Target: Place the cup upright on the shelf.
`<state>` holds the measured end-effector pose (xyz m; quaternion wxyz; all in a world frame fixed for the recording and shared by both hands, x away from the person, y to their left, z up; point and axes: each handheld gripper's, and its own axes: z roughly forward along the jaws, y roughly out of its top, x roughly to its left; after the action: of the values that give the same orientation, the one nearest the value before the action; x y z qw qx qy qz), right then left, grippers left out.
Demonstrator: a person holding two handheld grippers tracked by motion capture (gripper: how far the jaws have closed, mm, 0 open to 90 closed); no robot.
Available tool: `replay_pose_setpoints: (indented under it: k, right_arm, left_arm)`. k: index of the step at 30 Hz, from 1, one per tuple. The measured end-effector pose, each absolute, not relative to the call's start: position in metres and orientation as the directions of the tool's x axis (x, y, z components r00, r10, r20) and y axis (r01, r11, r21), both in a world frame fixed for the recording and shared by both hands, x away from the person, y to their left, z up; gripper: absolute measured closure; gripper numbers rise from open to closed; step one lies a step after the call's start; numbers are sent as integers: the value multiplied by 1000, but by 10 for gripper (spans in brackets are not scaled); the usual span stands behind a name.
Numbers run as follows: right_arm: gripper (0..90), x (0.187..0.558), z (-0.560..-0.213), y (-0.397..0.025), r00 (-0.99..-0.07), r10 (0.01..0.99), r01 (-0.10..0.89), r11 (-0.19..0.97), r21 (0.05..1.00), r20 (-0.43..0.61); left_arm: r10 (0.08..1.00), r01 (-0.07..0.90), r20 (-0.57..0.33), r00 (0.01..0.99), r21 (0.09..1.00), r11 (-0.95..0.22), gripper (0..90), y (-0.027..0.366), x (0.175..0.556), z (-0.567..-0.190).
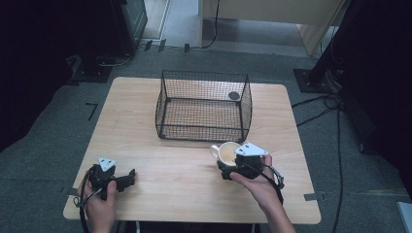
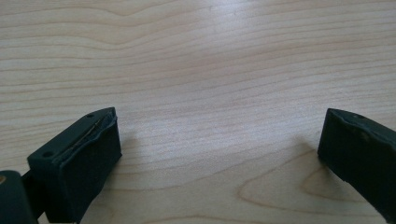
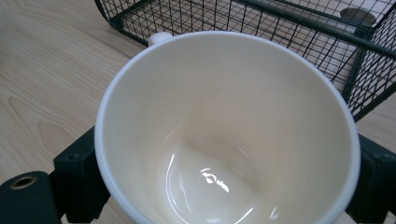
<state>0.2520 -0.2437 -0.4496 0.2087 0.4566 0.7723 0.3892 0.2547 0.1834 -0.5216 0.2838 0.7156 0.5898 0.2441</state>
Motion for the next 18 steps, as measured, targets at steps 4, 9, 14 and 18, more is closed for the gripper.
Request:
replay_pose_setpoints:
  k: [4,9,14,18]
  right_arm:
    - [86,254,-440,-241,-501,865,532,280,799,30]
    - [86,260,-428,-237,-506,862,520,272,810,36]
    - [86,267,-416,-234,-508,861,504,269,821,30]
    - [86,274,-404,-230,-512,859,486,275,829,16]
  left_arm:
    - [983,705,13,184,695,-142,0,183,255,-522]
    - [983,705,14,184,695,-142,0,183,255,-522]
    - [983,704,13,183,696,-140,0,183,255,-522]
    - [983,704,14,185,695,-143,0,183,255,-522]
